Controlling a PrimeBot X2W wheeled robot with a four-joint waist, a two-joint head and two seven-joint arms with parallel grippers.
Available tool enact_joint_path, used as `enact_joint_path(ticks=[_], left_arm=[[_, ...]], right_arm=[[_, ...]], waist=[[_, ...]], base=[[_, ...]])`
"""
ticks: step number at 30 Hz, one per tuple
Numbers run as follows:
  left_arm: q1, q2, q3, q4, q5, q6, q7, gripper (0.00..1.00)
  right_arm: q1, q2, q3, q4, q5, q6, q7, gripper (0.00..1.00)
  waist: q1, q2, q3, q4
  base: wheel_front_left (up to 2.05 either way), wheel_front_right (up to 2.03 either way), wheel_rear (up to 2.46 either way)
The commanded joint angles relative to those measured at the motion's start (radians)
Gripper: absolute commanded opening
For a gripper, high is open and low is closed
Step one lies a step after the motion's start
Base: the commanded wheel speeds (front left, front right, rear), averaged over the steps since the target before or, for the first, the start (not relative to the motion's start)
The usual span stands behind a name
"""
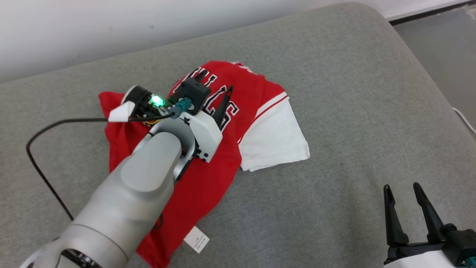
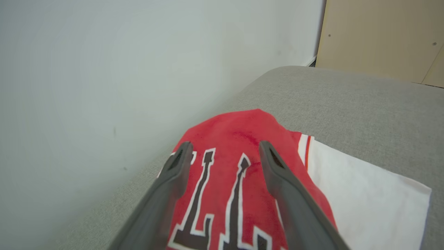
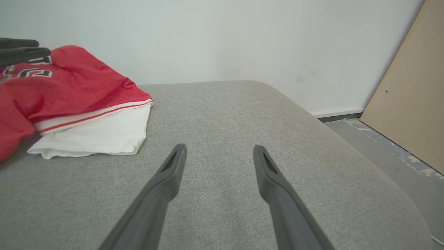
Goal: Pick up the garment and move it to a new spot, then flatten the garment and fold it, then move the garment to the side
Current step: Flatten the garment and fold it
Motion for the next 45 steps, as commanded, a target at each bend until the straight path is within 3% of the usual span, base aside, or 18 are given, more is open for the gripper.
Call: enact_joint_path(ticks=[1,7,18,23,28,36,45], left_arm=[[0.018,-0.003,0.011,0.005,-0.015,0.002,-0.012,1.0],[0.095,-0.02,0.088,-0.091,-0.059,0.037,-0.028,1.0],[0.498,0.069,0.264,-0.475,-0.049,0.135,-0.027,1.0],[0.695,0.083,0.351,-0.607,-0.021,0.176,-0.027,1.0],[0.861,0.073,0.424,-0.716,0.026,0.175,-0.027,1.0],[1.078,0.005,0.538,-0.841,0.116,0.131,-0.027,1.0],[1.194,-0.048,0.659,-0.881,0.196,0.064,-0.027,1.0]], right_arm=[[0.005,-0.002,-0.006,0.003,-0.013,-0.002,0.001,1.0],[0.028,-0.003,-0.041,-0.007,-0.031,-0.002,0.001,1.0],[0.077,-0.003,-0.081,-0.036,-0.116,-0.002,0.001,1.0],[0.094,-0.003,-0.085,-0.055,-0.144,-0.002,0.001,1.0],[0.113,-0.003,-0.082,-0.048,-0.155,-0.002,0.001,1.0],[0.128,-0.003,-0.077,-0.022,-0.157,-0.002,0.001,1.0],[0.144,-0.003,-0.076,0.004,-0.159,-0.002,0.001,1.0]], waist=[[-0.0001,-0.0001,-0.015,0.016],[-0.0001,-0.0001,-0.083,0.088],[-0.0001,-0.0001,-0.226,0.215],[-0.0001,-0.0001,-0.268,0.259],[-0.0001,-0.0001,-0.295,0.298],[-0.0001,-0.0001,-0.322,0.334],[-0.0001,-0.0001,-0.344,0.341]], base=[[0.0,0.0,0.0],[0.0,0.0,0.0],[0.0,0.0,0.0],[0.0,0.0,0.0],[0.0,0.0,0.0],[0.0,0.0,0.0],[0.0,0.0,0.0]])
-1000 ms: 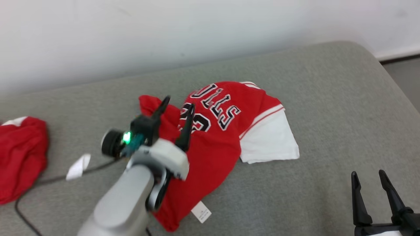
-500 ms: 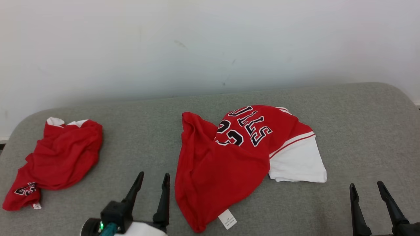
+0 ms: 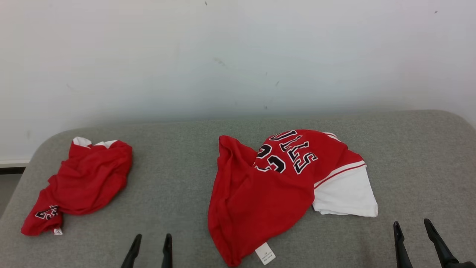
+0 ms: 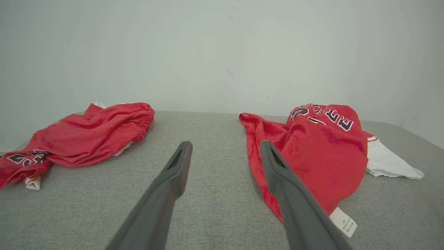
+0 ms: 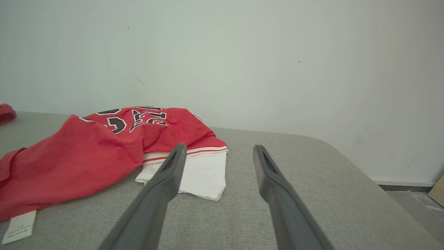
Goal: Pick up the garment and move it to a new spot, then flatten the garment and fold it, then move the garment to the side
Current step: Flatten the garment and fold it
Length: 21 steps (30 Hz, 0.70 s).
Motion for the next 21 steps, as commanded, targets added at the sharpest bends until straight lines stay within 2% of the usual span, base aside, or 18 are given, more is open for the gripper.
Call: enact_joint_path(ticks=[1,8,15,21], left_arm=[[0.012,-0.002,0.008,-0.001,0.01,-0.002,0.0,1.0],[0.043,-0.031,0.09,-0.004,0.041,-0.029,0.0,1.0],[0.048,-0.044,0.101,0.007,0.066,-0.066,0.0,1.0],[0.05,-0.048,0.102,0.012,0.073,-0.074,0.0,1.0]], right_arm=[[0.01,-0.003,0.0,0.004,-0.001,-0.002,0.001,1.0],[0.009,-0.003,0.022,0.03,0.013,-0.002,0.001,1.0],[0.0,-0.003,0.031,0.036,0.026,-0.002,0.001,1.0],[0.001,-0.003,0.038,0.037,0.032,-0.002,0.001,1.0]], waist=[[0.0001,0.0,-0.001,0.0],[0.0001,0.0,-0.005,0.004],[0.0001,0.0,-0.003,0.015],[0.0001,0.0,-0.002,0.016]], base=[[0.0,0.0,0.0],[0.0,0.0,0.0],[0.0,0.0,0.0],[0.0,0.0,0.0]])
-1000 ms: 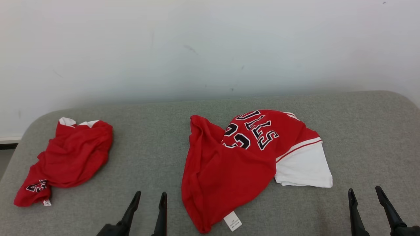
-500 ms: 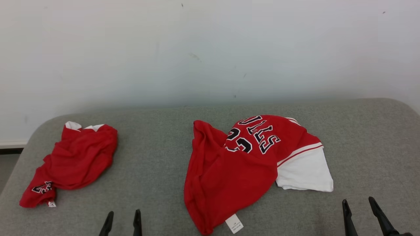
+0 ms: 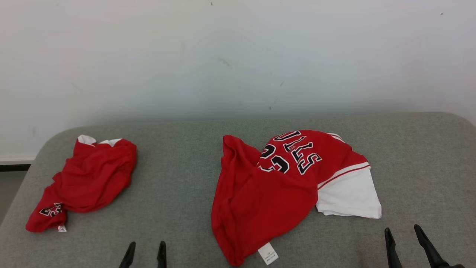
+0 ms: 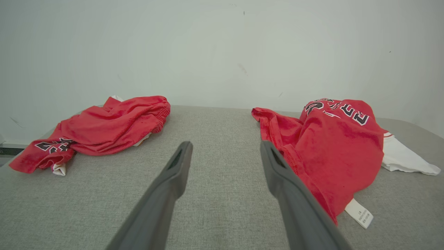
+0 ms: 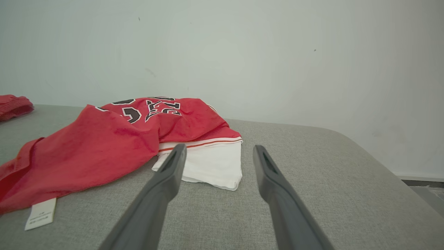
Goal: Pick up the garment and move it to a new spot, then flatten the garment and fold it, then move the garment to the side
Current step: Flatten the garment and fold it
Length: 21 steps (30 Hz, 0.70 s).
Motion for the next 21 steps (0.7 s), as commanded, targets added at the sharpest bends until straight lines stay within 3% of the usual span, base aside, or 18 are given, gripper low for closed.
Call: enact_joint_path(ticks=[1,21], left_arm=[[0.011,0.002,0.003,0.002,0.01,-0.004,0.0,1.0],[-0.005,0.0,-0.01,-0.003,0.012,-0.004,0.0,1.0]], right_arm=[[-0.004,-0.003,0.001,0.002,0.012,-0.002,0.001,1.0],[-0.028,-0.003,0.009,-0.022,0.027,-0.002,0.001,1.0]], waist=[[0.0001,0.0,0.001,0.0],[0.0001,0.0,0.013,-0.004]], base=[[0.0,0.0,0.0],[0.0,0.0,0.0]])
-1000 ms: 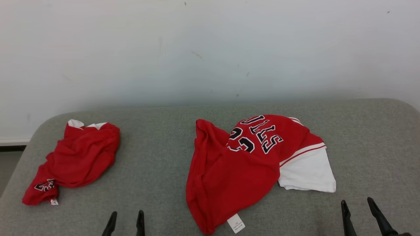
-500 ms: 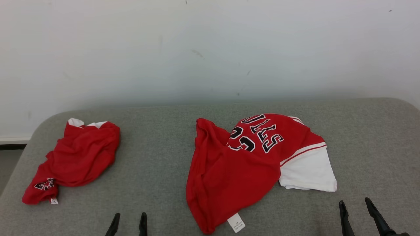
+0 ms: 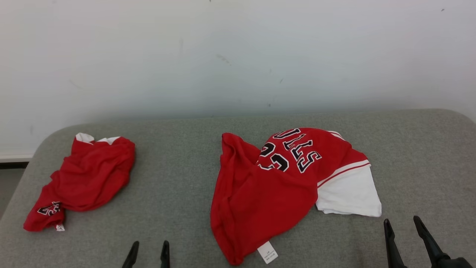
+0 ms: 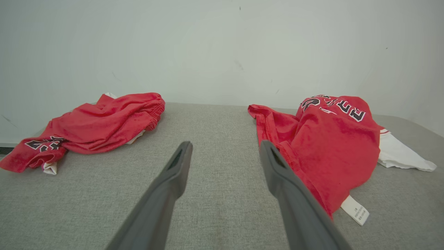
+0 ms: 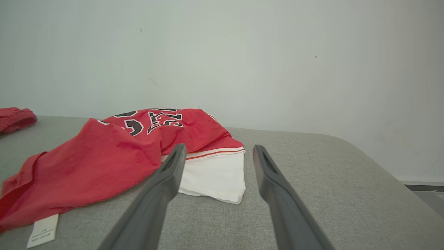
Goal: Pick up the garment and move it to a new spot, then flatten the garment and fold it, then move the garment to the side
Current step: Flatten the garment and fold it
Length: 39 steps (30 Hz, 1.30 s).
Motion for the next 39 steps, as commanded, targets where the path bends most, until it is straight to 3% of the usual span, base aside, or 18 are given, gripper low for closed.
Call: enact_joint_path(ticks=[1,4,9,16,24,39], left_arm=[[-0.006,0.002,-0.004,-0.006,0.019,-0.002,0.0,1.0],[-0.017,0.002,-0.027,-0.035,0.014,-0.01,0.0,1.0],[-0.036,0.006,-0.135,0.023,0.031,-0.091,0.0,1.0],[-0.143,0.03,-0.319,0.074,0.063,-0.141,0.102,1.0],[-0.297,0.048,-0.467,0.201,0.07,-0.149,0.152,1.0],[-0.434,0.048,-0.462,0.447,0.084,-0.109,0.114,1.0]], right_arm=[[-0.013,-0.003,-0.002,-0.004,0.003,-0.002,0.001,1.0],[-0.033,-0.003,-0.009,-0.008,-0.002,-0.002,0.001,1.0],[-0.096,-0.016,-0.025,0.079,-0.029,-0.002,0.021,1.0],[-0.248,-0.043,-0.046,0.206,-0.054,-0.002,0.218,1.0],[-0.385,-0.06,-0.057,0.334,-0.099,-0.002,0.34,1.0],[-0.479,-0.05,-0.059,0.487,-0.113,-0.002,0.331,1.0]], waist=[[0.0,-0.0001,0.0,0.0],[0.0,-0.0001,0.003,0.003],[0.0,-0.0001,0.02,0.011],[0.0,-0.0001,0.089,0.033],[0.0,-0.0001,0.173,0.053],[0.0,-0.0001,0.232,0.048]], base=[[0.0,0.0,0.0],[0.0,0.0,0.0],[0.0,0.0,0.0],[0.0,0.0,0.0],[0.0,0.0,0.0],[0.0,0.0,0.0]])
